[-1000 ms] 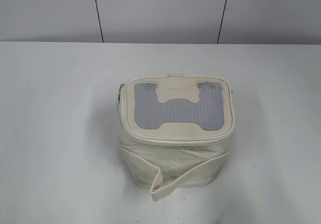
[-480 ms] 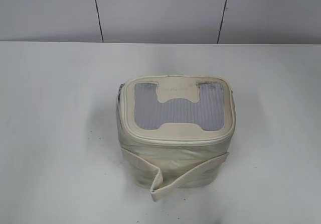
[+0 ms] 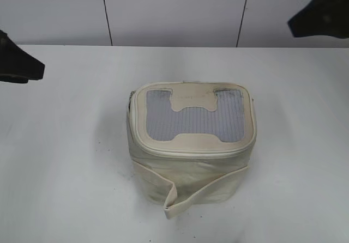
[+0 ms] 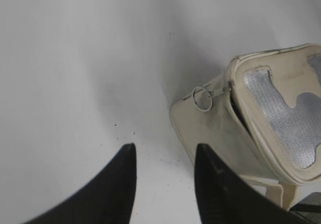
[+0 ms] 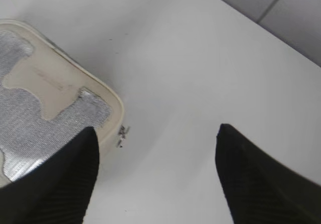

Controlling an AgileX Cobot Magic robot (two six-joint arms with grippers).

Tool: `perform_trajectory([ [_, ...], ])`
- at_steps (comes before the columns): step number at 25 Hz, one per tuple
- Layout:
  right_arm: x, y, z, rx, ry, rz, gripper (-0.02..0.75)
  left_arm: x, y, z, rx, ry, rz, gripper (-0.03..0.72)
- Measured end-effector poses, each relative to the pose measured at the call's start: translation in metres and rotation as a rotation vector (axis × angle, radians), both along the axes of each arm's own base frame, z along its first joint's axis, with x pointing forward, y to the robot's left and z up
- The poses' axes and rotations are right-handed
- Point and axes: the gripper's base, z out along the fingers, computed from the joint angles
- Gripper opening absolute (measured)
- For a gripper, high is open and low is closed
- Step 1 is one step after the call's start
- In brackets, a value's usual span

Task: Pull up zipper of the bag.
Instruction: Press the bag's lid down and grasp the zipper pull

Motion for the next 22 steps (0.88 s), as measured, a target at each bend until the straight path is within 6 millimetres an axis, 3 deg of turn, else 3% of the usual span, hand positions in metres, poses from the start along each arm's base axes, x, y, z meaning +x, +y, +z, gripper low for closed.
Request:
perform_trajectory([
  [7, 0.062, 0.049, -0.011, 0.006, 0.15, 0.283, 0.566, 0.039, -0.018, -0.01, -0.038, 0.095, -0.112, 0.305],
  [13, 0.105, 0.079, -0.021, 0.042, 0.268, 0.431, 0.566, 0.057, -0.044, -0.023, -0.014, 0.113, -0.278, 0.337],
  [17, 0.124, 0.097, -0.035, 0.045, 0.326, 0.501, 0.547, 0.07, -0.053, -0.028, -0.01, 0.118, -0.303, 0.362],
  [22, 0.136, 0.127, -0.07, 0.017, 0.399, 0.577, 0.494, 0.082, -0.056, -0.033, -0.012, 0.125, -0.31, 0.365],
])
